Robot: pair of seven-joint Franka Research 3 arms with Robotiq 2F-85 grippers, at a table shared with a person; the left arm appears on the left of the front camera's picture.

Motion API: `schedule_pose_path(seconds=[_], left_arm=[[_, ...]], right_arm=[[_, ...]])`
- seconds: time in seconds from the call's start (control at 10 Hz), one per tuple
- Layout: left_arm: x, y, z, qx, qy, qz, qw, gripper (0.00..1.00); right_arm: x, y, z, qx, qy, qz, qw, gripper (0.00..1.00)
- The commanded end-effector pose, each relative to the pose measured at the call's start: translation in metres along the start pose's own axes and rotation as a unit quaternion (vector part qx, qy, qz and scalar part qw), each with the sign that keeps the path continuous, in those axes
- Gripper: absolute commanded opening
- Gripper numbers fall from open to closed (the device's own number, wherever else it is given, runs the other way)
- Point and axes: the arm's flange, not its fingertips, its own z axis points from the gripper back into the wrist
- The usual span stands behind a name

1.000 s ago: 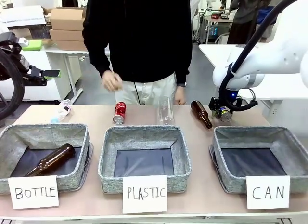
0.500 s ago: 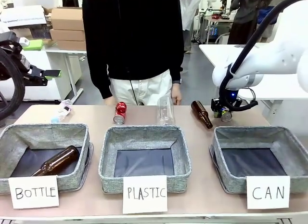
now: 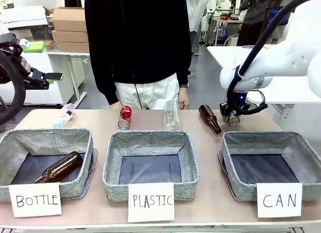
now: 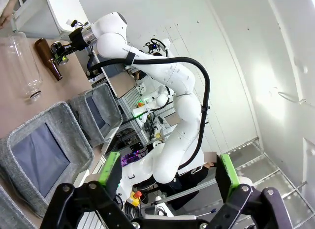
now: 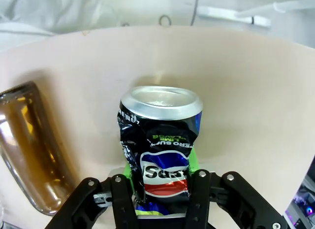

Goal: Sort the can waste into the basket.
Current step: Pick up the can waste from the table and place it in the right Fabric basket.

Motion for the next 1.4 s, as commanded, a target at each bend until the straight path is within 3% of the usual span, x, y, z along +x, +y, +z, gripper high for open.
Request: schedule_pose_path(seconds=[0.0,0.2,0.4,0.6,0.7,0.9,1.1,1.3], left_arm=[[-0.001,-0.001,-0.002,-0.012,-0.007,-0.011,1.000,1.00],[-0.001,-0.001,-0.002,-0.012,-0.007,-0.011,1.000,1.00],[-0.001,-0.001,-0.002,-0.012,-0.007,-0.011,1.000,1.00],[-0.001,-0.001,-0.002,-0.012,-0.007,-0.011,1.000,1.00],[-0.001,-0.001,-0.002,-0.012,-0.007,-0.011,1.000,1.00],[-0.001,-0.001,-0.002,-0.012,-0.007,-0.011,1.000,1.00],[-0.001,-0.001,-0.002,-0.012,-0.007,-0.011,1.000,1.00],[-0.001,-0.001,-0.002,-0.012,-0.007,-0.011,1.000,1.00]], right_arm=[[0.004,-0.001,-0.006,-0.016,0.002,-0.016,1.000,0.00],[-0.005,-0.014,0.021,0.000,-0.026,-0.024,0.999,0.00],[-0.048,-0.060,0.110,0.048,-0.073,-0.011,0.996,0.00],[-0.112,-0.100,0.180,0.117,-0.035,0.063,0.991,0.00],[-0.143,-0.106,0.197,0.122,-0.019,0.087,0.989,0.00],[-0.207,-0.100,0.214,0.171,-0.029,0.169,0.970,0.00],[-0.265,-0.069,0.209,0.223,-0.054,0.288,0.930,0.00],[-0.293,-0.056,0.200,0.218,-0.080,0.313,0.921,0.00]])
